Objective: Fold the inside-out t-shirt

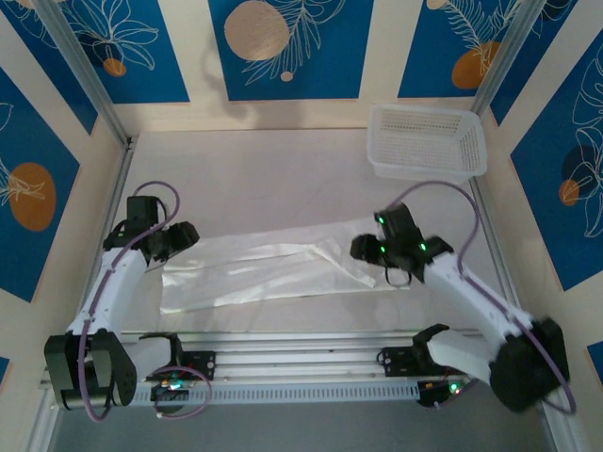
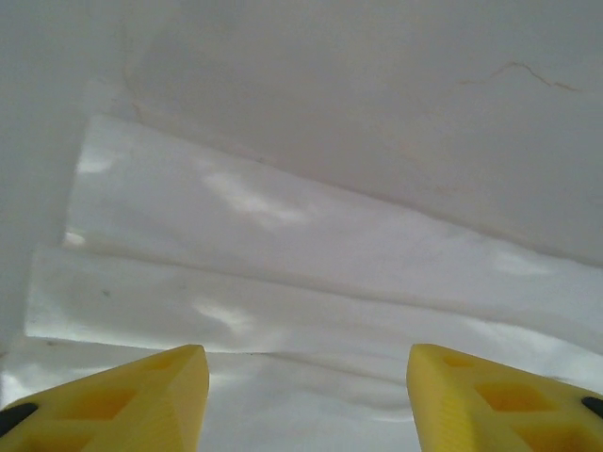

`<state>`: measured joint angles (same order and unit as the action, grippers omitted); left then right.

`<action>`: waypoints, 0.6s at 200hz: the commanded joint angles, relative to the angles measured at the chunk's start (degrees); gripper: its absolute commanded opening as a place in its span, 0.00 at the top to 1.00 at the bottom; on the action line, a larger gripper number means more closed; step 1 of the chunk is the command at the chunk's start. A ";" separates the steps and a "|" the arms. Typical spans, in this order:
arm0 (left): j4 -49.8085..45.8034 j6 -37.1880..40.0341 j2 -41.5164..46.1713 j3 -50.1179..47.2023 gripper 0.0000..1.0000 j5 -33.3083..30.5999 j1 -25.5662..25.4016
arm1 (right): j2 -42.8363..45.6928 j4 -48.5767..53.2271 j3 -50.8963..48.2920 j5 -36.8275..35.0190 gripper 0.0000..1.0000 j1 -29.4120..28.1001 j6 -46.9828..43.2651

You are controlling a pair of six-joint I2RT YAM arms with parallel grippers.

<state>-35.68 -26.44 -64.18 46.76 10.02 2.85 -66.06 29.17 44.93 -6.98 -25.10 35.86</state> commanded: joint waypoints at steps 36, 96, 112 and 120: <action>2.03 0.67 2.30 -1.65 0.40 5.54 -4.21 | -24.18 -5.79 13.22 7.02 0.47 -1.53 -6.24; 1.71 0.89 0.22 -1.59 0.39 6.11 -4.63 | -32.29 -7.28 16.42 13.54 0.52 -0.68 -6.97; 1.33 1.13 -0.47 -1.33 0.39 5.85 -4.70 | -32.81 -8.04 16.12 16.21 0.56 -0.13 -6.16; 1.23 1.21 -0.42 -1.32 0.38 5.51 -4.72 | -32.69 -8.25 15.98 17.27 0.60 -0.03 -5.93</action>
<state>-33.85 -26.41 -63.96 45.76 14.66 -1.13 -98.10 22.11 59.92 4.34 -25.85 29.74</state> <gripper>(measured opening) 0.613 0.435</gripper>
